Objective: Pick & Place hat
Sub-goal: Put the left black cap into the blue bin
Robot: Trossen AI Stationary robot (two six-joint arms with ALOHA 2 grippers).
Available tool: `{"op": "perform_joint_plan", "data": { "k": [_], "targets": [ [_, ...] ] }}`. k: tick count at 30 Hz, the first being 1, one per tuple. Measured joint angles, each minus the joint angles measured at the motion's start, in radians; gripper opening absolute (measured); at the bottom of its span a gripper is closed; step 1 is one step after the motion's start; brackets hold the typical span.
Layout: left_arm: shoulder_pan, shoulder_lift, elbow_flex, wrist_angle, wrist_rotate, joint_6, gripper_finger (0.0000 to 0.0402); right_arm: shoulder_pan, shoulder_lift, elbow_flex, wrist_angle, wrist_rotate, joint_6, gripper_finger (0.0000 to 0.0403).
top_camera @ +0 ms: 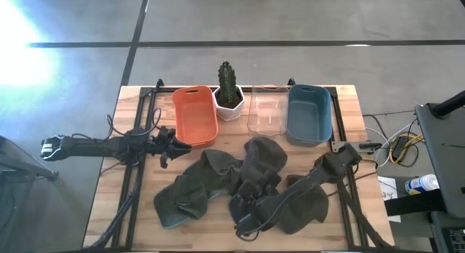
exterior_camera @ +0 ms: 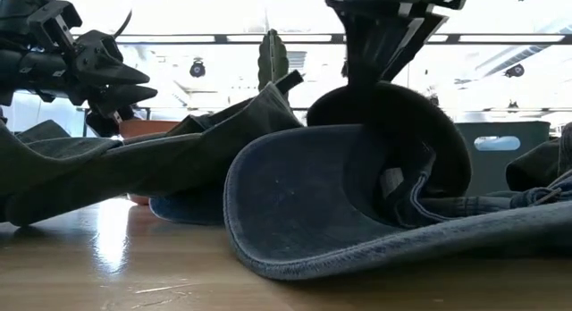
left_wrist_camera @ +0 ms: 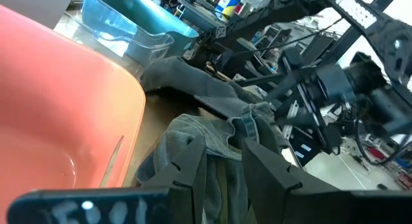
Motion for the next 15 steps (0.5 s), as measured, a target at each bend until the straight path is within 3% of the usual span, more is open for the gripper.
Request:
{"op": "perform_joint_plan", "data": {
  "k": [10, 15],
  "targets": [
    [0.0, 0.0, 0.0, -0.001, 0.0, 0.0, 0.0094, -0.042, -0.255, -0.353, 0.007, -0.063, 0.122, 0.0027],
    [0.0, 0.0, 0.0, -0.005, -0.001, 0.0, 0.0094, -0.021, -0.411, -0.395, 0.018, -0.032, 0.216, 0.0016]
  ]
}}
